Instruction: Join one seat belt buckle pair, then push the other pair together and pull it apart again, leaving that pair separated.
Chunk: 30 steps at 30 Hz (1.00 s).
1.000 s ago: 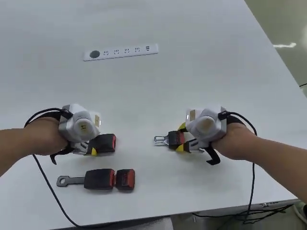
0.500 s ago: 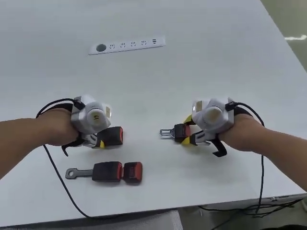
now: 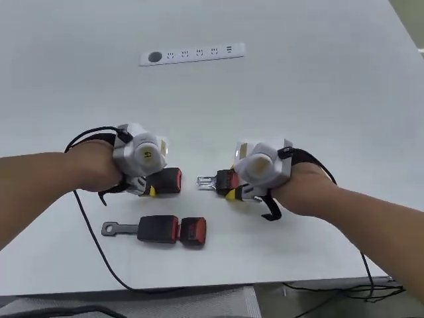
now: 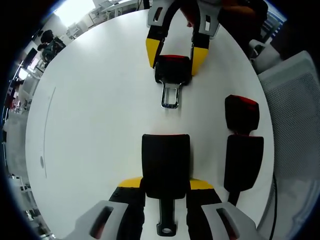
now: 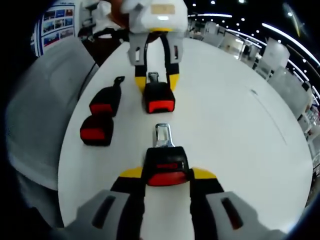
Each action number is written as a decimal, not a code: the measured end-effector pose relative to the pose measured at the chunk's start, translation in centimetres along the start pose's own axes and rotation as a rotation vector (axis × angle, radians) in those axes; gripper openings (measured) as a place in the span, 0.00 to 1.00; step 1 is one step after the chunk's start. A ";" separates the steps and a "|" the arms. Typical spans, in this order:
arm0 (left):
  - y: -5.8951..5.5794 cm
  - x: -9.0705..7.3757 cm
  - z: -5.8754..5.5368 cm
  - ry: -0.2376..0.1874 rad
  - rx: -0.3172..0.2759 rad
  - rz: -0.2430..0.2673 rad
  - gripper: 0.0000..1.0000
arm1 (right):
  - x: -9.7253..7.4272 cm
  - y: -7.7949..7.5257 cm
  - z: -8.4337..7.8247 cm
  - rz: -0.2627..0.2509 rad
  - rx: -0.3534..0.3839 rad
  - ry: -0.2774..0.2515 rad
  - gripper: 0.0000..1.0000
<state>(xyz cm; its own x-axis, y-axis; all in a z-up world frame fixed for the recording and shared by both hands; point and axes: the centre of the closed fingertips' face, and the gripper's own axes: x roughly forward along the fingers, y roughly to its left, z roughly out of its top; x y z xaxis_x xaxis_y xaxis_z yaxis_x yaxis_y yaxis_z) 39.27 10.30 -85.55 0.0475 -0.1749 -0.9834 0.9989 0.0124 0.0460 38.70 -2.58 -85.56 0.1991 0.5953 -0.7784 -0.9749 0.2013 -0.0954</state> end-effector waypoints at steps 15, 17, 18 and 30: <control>-0.1 0.0 0.0 0.010 0.006 0.005 0.32 | 2.0 0.4 2.6 0.006 -0.004 -0.004 0.33; 0.0 0.1 0.1 0.010 0.039 0.012 0.32 | 2.4 0.6 2.7 0.008 -0.027 0.005 0.33; 0.0 0.3 0.0 0.010 0.038 0.013 0.32 | 2.5 0.5 3.1 0.012 -0.029 -0.007 0.33; 0.4 0.8 -0.2 -0.020 0.021 -0.019 0.30 | 3.1 0.2 3.6 0.020 -0.035 0.016 0.30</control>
<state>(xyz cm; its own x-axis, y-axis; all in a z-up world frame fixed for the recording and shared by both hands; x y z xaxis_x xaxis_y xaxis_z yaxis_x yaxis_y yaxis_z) 39.73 10.41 -86.32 0.0288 -0.1950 -0.9804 0.9994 -0.0119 0.0317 39.47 2.13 -85.73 0.1783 0.5867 -0.7899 -0.9816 0.1620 -0.1012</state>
